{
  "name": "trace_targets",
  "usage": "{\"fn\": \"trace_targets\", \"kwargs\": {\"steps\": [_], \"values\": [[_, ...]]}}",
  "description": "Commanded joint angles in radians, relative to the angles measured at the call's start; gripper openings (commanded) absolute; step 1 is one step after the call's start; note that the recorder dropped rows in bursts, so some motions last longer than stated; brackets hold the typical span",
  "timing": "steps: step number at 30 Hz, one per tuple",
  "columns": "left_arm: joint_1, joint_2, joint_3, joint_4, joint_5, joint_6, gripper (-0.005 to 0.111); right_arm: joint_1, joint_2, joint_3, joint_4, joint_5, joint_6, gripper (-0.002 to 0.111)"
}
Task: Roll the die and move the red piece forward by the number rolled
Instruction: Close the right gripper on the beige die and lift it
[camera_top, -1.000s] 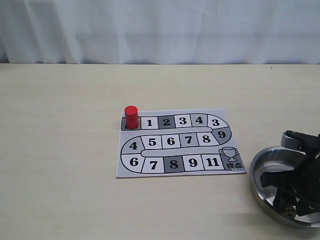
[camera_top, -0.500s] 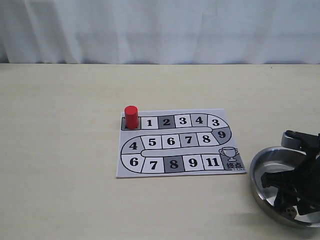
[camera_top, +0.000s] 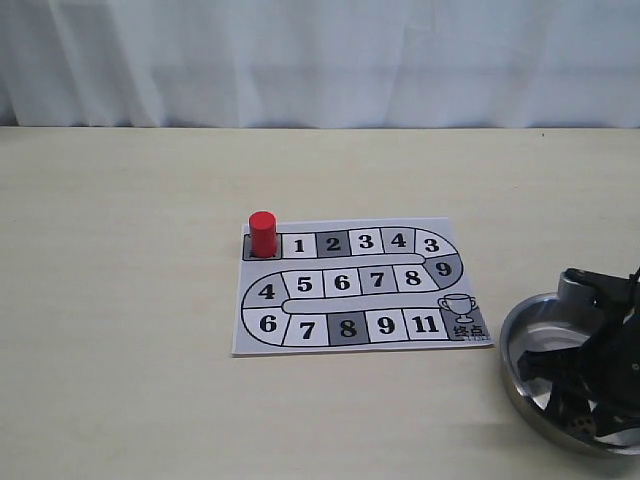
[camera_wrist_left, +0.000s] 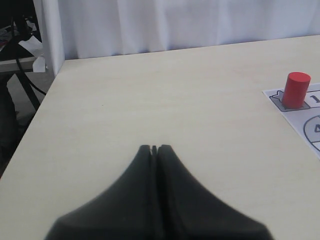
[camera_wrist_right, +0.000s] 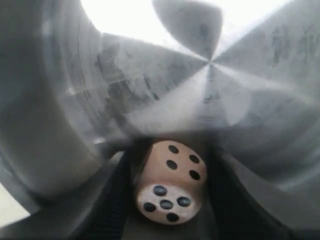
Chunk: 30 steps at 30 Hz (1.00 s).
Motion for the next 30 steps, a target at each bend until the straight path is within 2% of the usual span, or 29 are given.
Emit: {"fn": "trace_targets", "kwargs": {"steps": [1,10,11,15,18,30], "values": [[0.000,0.000,0.002,-0.006,-0.012,-0.004,0.000,-0.002,0.005,0.001,0.002,-0.006,-0.001,0.046],[0.000,0.000,0.002,-0.006,-0.012,-0.004,0.000,-0.002,0.005,0.001,0.002,-0.004,0.001,0.046],[0.000,0.000,0.002,-0.006,-0.012,-0.004,0.000,-0.002,0.005,0.001,0.002,-0.004,0.001,0.042],[0.000,0.000,0.002,-0.006,-0.012,-0.004,0.000,-0.002,0.005,0.001,0.002,-0.004,0.001,0.017],[0.000,0.000,0.002,-0.006,-0.012,-0.004,0.000,-0.002,0.005,-0.003,-0.005,0.002,0.000,0.005],[0.000,0.000,0.002,-0.006,-0.012,-0.004,0.000,-0.002,-0.001,-0.161,-0.030,0.144,-0.006,0.004]]}}
